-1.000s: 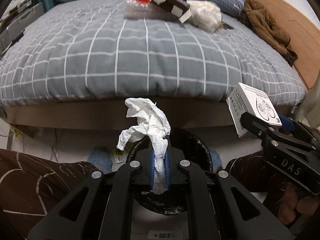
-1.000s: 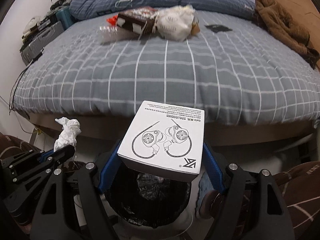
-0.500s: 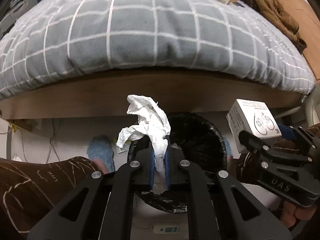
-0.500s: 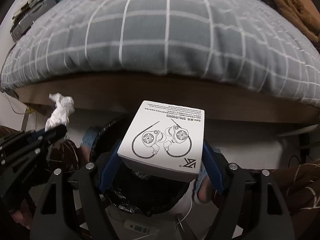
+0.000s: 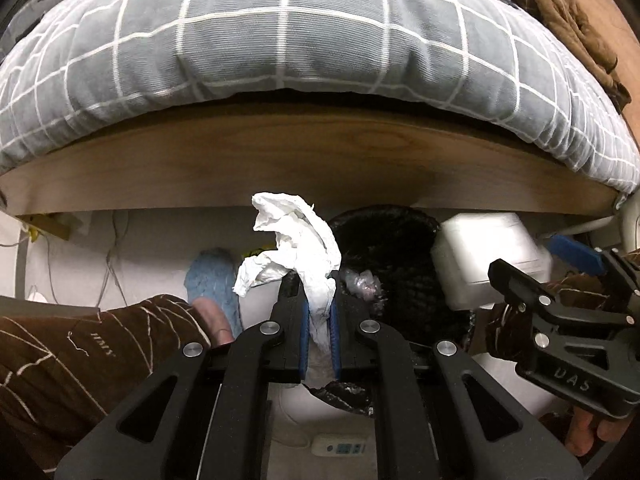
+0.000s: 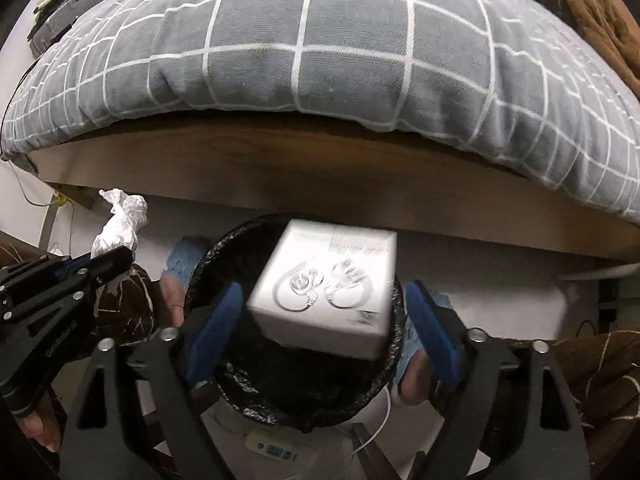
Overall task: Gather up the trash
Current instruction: 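Open the right tool to drop the box while the left tool drops the tissue into the bin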
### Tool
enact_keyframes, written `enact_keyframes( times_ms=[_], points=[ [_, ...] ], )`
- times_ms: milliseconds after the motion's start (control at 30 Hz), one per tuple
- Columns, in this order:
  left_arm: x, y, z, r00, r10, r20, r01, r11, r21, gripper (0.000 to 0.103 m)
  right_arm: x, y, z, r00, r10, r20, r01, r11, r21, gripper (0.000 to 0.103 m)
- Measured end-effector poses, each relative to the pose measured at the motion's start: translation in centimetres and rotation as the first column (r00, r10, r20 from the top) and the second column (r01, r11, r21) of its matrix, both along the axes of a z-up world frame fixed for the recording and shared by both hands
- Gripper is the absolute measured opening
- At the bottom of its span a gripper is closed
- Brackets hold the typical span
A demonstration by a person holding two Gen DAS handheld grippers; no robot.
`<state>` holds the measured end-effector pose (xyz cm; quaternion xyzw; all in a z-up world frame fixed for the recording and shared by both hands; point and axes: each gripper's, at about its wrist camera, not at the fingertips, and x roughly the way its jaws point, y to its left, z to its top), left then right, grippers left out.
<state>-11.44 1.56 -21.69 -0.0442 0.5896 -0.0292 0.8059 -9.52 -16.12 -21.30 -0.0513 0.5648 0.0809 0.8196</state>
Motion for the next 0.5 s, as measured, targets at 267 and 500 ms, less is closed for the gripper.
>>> enact_keyframes(
  times_ms=[267,500],
  points=[
    [0.5,-2.8,-0.1,0.998,-0.062,-0.001,0.062,0.998,0.001,0.008,-0.1,-3.7,1.7,0.994,-0.093,0.063,0.094,0.996,-0.004,0.093],
    [0.6,-6.7,0.2,0.992,-0.127,0.011,0.127,0.992,-0.013,0.008,-0.2,-7.7,2.4,0.981,-0.169,0.098,0.170,0.985,-0.004,0.094]
  ],
)
